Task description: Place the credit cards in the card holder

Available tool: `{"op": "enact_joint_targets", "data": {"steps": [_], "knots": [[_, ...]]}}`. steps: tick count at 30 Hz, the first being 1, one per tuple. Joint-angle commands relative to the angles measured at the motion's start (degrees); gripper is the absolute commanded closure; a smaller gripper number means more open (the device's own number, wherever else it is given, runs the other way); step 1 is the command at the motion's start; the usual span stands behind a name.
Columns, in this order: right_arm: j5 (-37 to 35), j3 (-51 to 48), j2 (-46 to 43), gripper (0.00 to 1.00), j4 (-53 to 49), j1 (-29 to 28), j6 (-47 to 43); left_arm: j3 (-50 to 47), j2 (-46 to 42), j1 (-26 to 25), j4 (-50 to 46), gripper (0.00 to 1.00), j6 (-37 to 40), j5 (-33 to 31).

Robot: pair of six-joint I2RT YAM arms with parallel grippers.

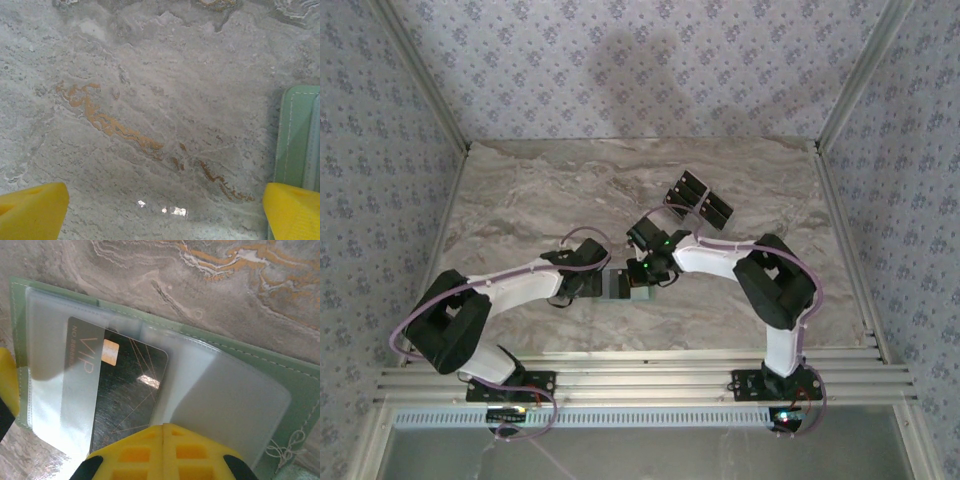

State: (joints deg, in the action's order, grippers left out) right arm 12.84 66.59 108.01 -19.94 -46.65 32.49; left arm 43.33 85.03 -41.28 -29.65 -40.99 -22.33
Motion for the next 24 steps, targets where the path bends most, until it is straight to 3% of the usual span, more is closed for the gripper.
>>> {"op": "enact_joint_targets", "data": {"steps": [1, 24], "knots": [[0.65, 1.18, 1.74, 0.98, -0.80, -0.55, -0.52, -0.14, 0.77, 0.30, 0.73, 0.00, 0.48, -0.03], [2.89, 5.88, 3.97, 0.99, 0.31, -2.19, 0.22, -0.61, 1.27, 0.19, 1.18, 0.00, 0.12, 0.45]]}}
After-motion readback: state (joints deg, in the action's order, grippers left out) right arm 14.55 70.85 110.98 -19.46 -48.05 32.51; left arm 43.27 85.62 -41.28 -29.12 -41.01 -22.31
